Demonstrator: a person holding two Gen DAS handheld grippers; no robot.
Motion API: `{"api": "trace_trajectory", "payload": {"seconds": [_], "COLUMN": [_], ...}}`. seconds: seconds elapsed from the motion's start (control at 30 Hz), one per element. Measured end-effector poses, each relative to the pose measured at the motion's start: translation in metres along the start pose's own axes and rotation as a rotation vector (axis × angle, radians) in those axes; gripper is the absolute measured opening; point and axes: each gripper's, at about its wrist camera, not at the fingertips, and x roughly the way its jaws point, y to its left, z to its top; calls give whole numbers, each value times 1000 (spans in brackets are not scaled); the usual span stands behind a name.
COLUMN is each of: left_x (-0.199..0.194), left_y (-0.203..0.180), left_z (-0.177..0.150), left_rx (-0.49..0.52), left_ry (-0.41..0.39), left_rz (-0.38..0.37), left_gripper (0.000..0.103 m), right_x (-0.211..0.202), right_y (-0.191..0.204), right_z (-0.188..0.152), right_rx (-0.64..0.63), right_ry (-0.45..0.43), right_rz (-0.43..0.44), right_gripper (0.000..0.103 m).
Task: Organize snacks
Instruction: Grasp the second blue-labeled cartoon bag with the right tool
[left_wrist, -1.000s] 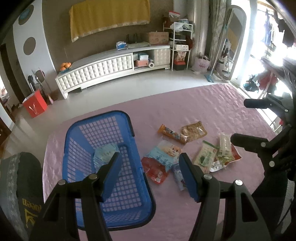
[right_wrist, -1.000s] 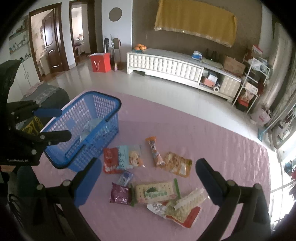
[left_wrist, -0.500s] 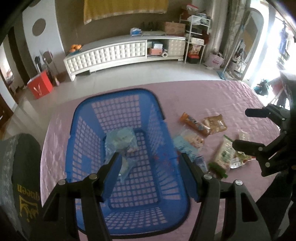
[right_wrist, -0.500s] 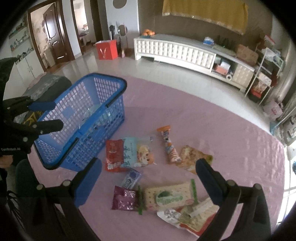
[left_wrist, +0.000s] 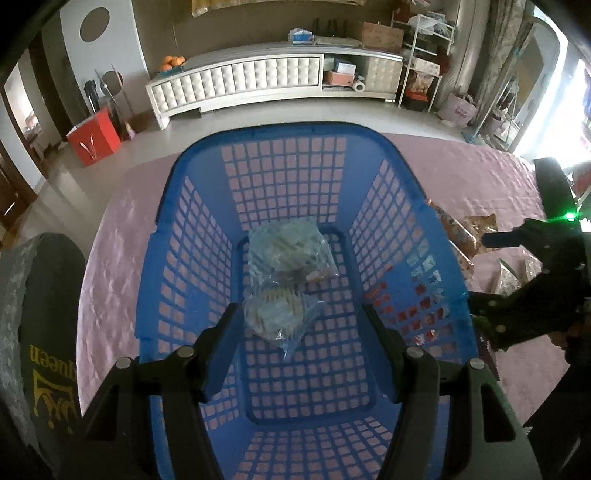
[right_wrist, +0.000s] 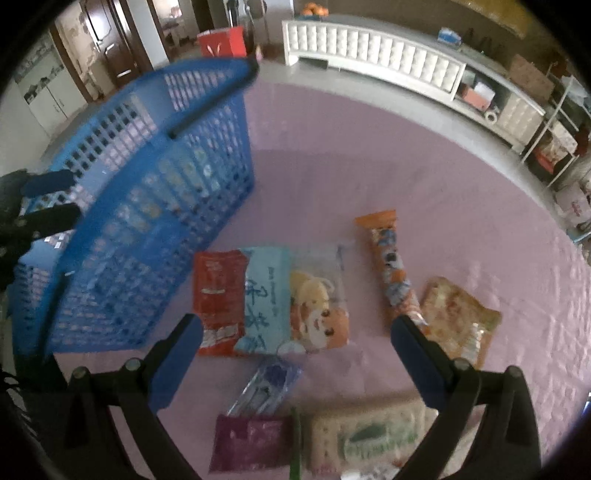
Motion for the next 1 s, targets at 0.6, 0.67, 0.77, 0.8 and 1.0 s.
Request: {"api": "trace_trajectory", "payload": {"seconds": [0.6,0.67,0.77,0.8,1.0], "left_x": [-15,-26,-45,-51,-75], "left_y": [-1,-6,-18,-21,-57], "left_z": [-3,-4,-3,-1,3], "left_rx": [-10,-5,8,13,71], "left_ry": [-20,-39,-74,-82,-119], "left_rz": [-3,-4,-15,-19,-45], "left_gripper": [61,61,61,61,61], "right_x": [5,-12,-42,-49,-108], "right_y": [-17,-23,-29,-27,-20], "right_z": [-8,-15,-28,-29,-49], "right_rx": [10,17,16,18,45], "right_ry": [24,7,-30,-39,-125], "right_rz": [0,3,-15,-18,-37], "right_gripper": [70,70,70,70,70]}}
